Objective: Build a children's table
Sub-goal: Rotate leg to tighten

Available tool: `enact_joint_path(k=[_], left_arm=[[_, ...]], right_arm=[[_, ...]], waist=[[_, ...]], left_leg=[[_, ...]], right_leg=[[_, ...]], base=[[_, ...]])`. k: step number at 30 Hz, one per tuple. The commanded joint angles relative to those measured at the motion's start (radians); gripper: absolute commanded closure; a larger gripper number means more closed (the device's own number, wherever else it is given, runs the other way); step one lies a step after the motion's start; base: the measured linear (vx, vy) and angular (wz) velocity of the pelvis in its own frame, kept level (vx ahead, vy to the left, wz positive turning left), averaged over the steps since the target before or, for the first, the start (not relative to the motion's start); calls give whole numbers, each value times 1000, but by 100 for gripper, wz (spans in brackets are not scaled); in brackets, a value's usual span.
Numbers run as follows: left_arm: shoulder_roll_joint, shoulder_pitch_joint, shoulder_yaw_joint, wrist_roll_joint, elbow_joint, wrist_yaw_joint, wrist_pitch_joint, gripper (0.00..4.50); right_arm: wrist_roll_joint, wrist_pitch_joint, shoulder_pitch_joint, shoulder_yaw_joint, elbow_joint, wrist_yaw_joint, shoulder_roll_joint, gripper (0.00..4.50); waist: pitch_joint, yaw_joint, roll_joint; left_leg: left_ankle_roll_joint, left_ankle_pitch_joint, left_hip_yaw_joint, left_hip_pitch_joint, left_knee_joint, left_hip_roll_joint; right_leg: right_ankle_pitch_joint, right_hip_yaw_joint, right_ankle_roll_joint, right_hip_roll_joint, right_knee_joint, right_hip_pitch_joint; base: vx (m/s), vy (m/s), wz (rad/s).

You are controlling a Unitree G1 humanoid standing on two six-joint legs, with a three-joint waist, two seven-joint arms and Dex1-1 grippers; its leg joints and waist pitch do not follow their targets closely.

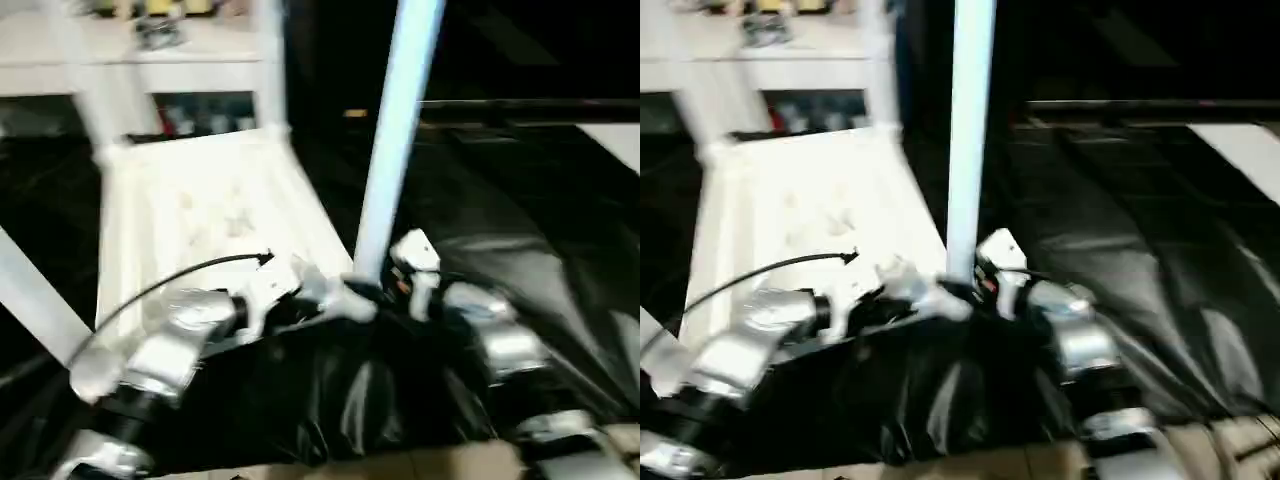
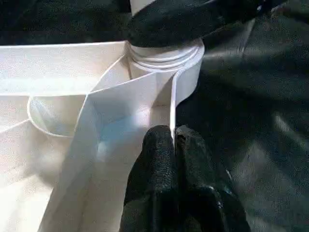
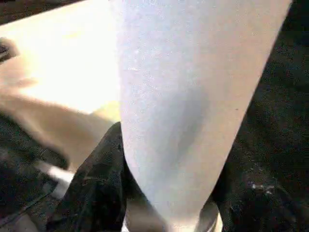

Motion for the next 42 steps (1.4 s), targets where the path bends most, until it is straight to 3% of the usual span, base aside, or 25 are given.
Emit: enact_joint_path(k=[1,2,3,4,5,6,7,8,9,10,11,12,13,15,17,21,23,27,28,31,33,35,38,42], left_arm=[[-97,-57,-45,-10,-46,68,-3,450],[-104,-57,-46,-10,-47,74,-2,450],[-124,-59,-49,-10,-46,88,-2,450],[-131,-60,-51,-9,-45,93,-3,450],[-134,-60,-50,-7,-44,94,-3,450],[-130,-59,-47,-5,-44,89,-7,450],[-126,-59,-46,-5,-43,85,-10,450],[-120,-60,-43,-5,-43,80,-14,450],[-109,-59,-37,-8,-41,70,-19,450],[-103,-58,-34,-8,-43,68,-19,450],[-89,-55,-28,-13,-47,56,-21,450],[-77,-52,-22,-15,-54,48,-21,450],[-70,-49,-19,-17,-59,44,-20,450],[-30,-37,-15,-30,-75,-10,-29,450],[-21,-35,-14,-31,-79,-20,-31,450],[27,-18,-5,-54,-107,-102,-31,450],[39,-16,-5,-58,-111,-120,-34,450],[111,-10,-4,-97,-112,-222,-56,450],[122,-10,-5,-103,-110,-242,-61,450],[146,-15,-6,-111,-89,-286,-78,450],[151,-17,-6,-113,-83,-296,-81,450],[161,-23,-3,-114,-75,-310,-81,450],[169,-25,-4,-120,-73,-318,-80,450],[176,-24,-8,-125,-71,-331,-81,450]], right_arm=[[-13,65,9,91,62,-38,120,254],[-16,67,5,93,66,-48,129,254],[-16,64,-3,103,66,-56,154,254],[-14,57,-5,112,59,-43,166,254],[-17,45,-4,120,51,-32,171,254],[-14,37,2,125,37,-10,168,254],[-10,37,4,125,30,2,164,254],[-5,40,8,124,17,20,159,198],[10,51,12,113,4,46,144,198],[18,60,16,104,-8,58,135,185],[24,63,18,94,-15,74,113,178],[26,66,20,86,-22,88,91,154],[27,66,21,82,-25,96,77,145],[44,68,24,67,-47,180,1,135],[48,68,25,65,-52,202,-16,122],[44,74,34,96,-84,323,-101,84],[38,70,35,104,-90,342,-118,84],[34,51,24,127,-106,481,-190,84],[30,36,23,133,-106,500,-201,84],[24,16,20,152,-97,551,-227,84],[27,16,19,156,-97,565,-233,84],[42,23,18,164,-101,597,-240,109],[47,33,17,170,-103,615,-242,129],[49,29,19,175,-99,634,-239,164]], waist=[[-41,-17,27],[-37,-26,29],[-28,-24,42],[-33,31,57],[-27,49,36],[-51,44,-30],[-46,43,-49],[-38,50,-41],[-59,71,-20],[-57,60,-14],[-67,54,-6],[-70,52,10],[-69,42,6],[-71,46,2],[-71,50,2],[-74,53,3],[-76,54,3],[-75,52,-8],[-75,55,-4],[-74,59,-11],[-72,61,-8],[-71,64,-13],[-71,72,-8],[-73,77,-10]], left_leg=[[-74,-730,-41,44,-99,35],[-75,-773,-44,45,-108,40],[-85,-871,-49,12,-157,63],[-98,-962,-13,-67,-238,85],[-65,-938,9,-66,-243,87],[-56,-718,22,42,-142,44],[-19,-379,-4,92,76,-7],[6,-226,-28,35,70,1],[-19,-97,-54,-46,-9,22],[-23,-147,-41,-13,-55,36],[-23,-174,-40,-7,-57,34],[-23,-245,-34,9,-61,39],[-16,-262,-29,-3,-65,36],[2,-273,-22,1,-65,33],[18,-232,-19,-1,-64,34],[35,-186,-16,-1,-62,36],[43,-169,-16,0,-60,37],[58,-164,-11,2,-60,39],[59,-162,-10,4,-59,39],[68,-155,-7,5,-59,41],[63,-165,-5,7,-60,42],[58,-174,-3,8,-61,43],[46,-180,1,11,-62,46],[43,-163,2,10,-60,45]], right_leg=[[-680,-20,-51,-36,-114,18],[-647,-34,-54,-30,-113,24],[-530,-48,-68,-12,-54,70],[-273,-34,-100,8,136,135],[-241,-7,-77,12,150,119],[-593,77,-22,-25,67,27],[-1058,99,-29,-145,-126,-66],[-1086,130,-33,-169,-124,-14],[-844,98,-46,-139,-53,75],[-488,62,-99,-53,-23,32],[-369,56,-131,-38,-4,34],[-264,56,-195,-41,-5,34],[-210,52,-228,-41,-5,46],[-225,51,-232,-46,-13,50],[-201,53,-235,-49,-15,52],[-142,51,-250,-49,-10,55],[-112,50,-257,-49,-7,56],[-109,50,-268,-49,-6,56],[-106,50,-273,-50,-4,54],[-110,50,-275,-51,-4,54],[-126,51,-275,-52,-6,51],[-137,51,-272,-52,-6,52],[-150,52,-267,-53,-7,48],[-112,52,-269,-54,-2,51]], base=[[-52,31,-15],[-54,33,-9],[-104,27,-5],[-104,27,-5],[-70,-53,12],[38,-140,2],[38,-140,2],[92,-80,-40],[76,11,-29],[76,11,-29],[0,0,0],[0,0,0],[0,0,0],[0,0,0],[0,0,0],[0,0,0],[0,0,0],[0,0,0],[0,0,0],[0,0,0],[0,0,0],[0,0,0],[0,0,0],[0,0,0]])
